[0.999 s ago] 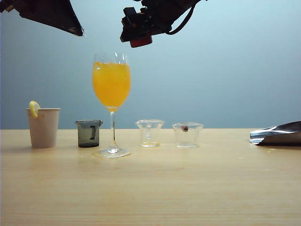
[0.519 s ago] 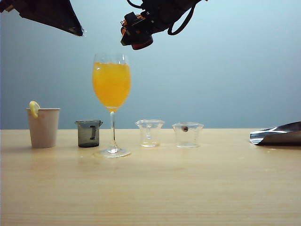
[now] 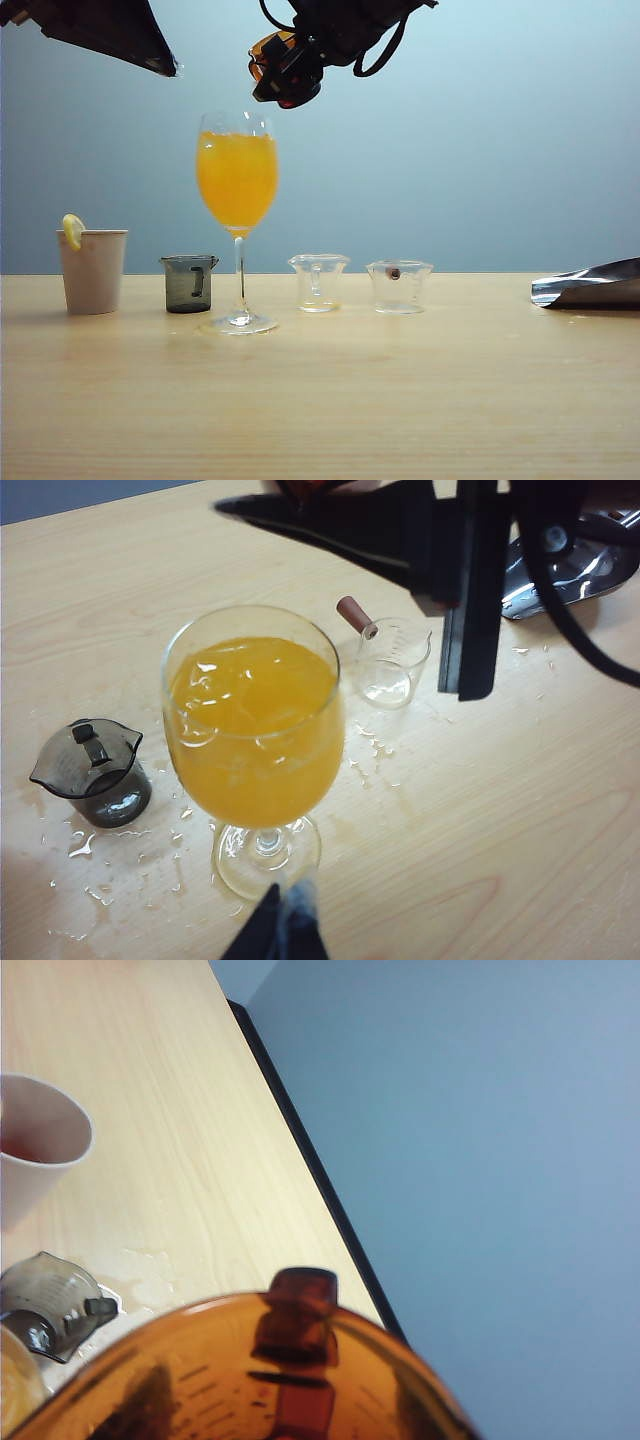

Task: Pick up the fourth measuring cup from the left, pour the grenadine inside into the goblet, and finally put the measuring cup back in its original place.

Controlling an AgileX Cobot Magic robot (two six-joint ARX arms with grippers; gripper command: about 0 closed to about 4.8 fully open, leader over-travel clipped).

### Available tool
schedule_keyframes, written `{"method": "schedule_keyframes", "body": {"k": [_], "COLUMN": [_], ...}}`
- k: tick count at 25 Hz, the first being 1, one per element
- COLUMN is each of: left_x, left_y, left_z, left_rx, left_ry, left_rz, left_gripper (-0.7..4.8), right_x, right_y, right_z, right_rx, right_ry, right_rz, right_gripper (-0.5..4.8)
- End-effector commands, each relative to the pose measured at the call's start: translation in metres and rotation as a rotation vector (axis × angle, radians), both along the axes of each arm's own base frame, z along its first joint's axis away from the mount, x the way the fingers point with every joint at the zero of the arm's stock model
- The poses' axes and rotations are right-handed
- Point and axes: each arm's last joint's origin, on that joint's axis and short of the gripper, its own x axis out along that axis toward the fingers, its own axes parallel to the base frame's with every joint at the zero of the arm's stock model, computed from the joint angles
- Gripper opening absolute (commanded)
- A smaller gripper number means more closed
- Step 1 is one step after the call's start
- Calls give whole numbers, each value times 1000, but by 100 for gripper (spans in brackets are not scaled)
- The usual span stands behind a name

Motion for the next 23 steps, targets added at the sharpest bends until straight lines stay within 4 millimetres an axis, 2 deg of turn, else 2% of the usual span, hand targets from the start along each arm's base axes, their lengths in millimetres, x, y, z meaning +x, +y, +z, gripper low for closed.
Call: {"method": "schedule_keyframes", "body": {"k": [1, 23], "left_x": [0, 0], "left_y": [0, 0], "left_z": [2, 2], "left_rx": [-9, -9], "left_ry": [-12, -12], "left_rz": [2, 2], "left_gripper": [-5, -5], "right_x": [0, 1], "right_y": [0, 4], "right_z": [7, 9], "right_rx": [-7, -52], "right_ry": [-64, -192], "right_rz": [7, 26], "right_gripper": [98, 98]}}
